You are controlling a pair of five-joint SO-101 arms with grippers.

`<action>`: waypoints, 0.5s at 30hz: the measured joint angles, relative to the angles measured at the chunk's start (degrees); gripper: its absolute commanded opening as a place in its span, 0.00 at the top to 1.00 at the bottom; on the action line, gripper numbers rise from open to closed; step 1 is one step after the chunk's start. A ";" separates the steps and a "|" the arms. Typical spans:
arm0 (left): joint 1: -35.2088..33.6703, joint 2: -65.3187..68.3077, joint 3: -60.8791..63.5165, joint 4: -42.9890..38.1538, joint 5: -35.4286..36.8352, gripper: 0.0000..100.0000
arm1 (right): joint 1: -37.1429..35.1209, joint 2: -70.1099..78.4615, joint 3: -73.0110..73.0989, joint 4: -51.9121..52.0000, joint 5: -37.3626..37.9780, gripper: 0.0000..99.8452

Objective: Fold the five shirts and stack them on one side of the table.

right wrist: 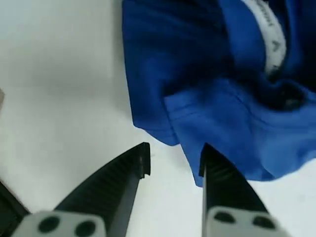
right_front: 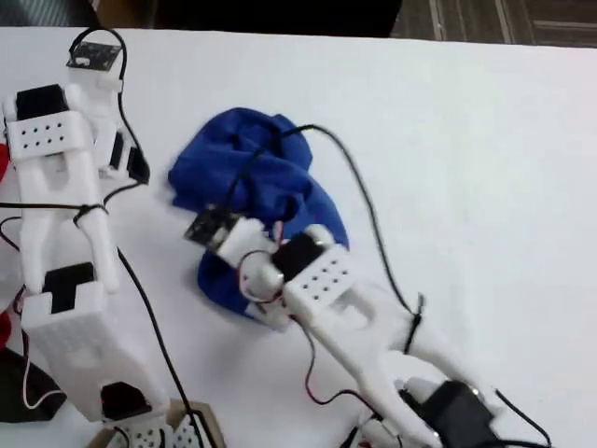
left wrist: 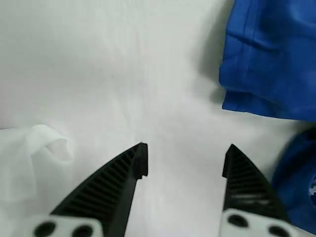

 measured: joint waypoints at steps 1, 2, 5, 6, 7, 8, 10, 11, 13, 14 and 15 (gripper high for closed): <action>-0.18 0.00 0.00 0.18 0.00 0.74 | -0.88 1.05 0.00 -0.79 0.00 0.83; -0.44 0.00 0.00 0.18 0.00 0.74 | -1.58 2.02 0.00 -1.76 0.00 0.83; -1.49 0.00 0.00 0.18 0.00 0.74 | -1.93 4.92 0.00 -4.92 0.00 0.83; -1.85 0.00 0.00 0.18 0.00 0.74 | -1.85 6.15 0.00 -6.15 0.00 0.83; -2.20 0.00 0.00 0.18 0.00 0.74 | -1.76 7.30 0.00 -7.30 0.00 0.83; -2.55 0.00 0.00 0.18 0.00 0.74 | -1.76 8.44 0.00 -8.53 0.00 0.83; -3.34 0.00 0.00 0.18 0.00 0.74 | -1.05 11.08 0.00 -10.46 0.00 0.83; -3.78 0.00 0.00 0.18 0.00 0.74 | -0.35 12.22 0.00 -11.34 0.00 0.83; -4.57 0.00 0.00 0.18 0.00 0.74 | 1.23 14.15 0.00 -13.01 0.00 0.83; -4.92 0.00 0.00 0.18 0.00 0.74 | 2.20 14.77 0.00 -13.80 0.00 0.83; -5.10 0.00 0.00 0.26 0.00 0.74 | 3.08 15.30 0.00 -14.51 0.00 0.83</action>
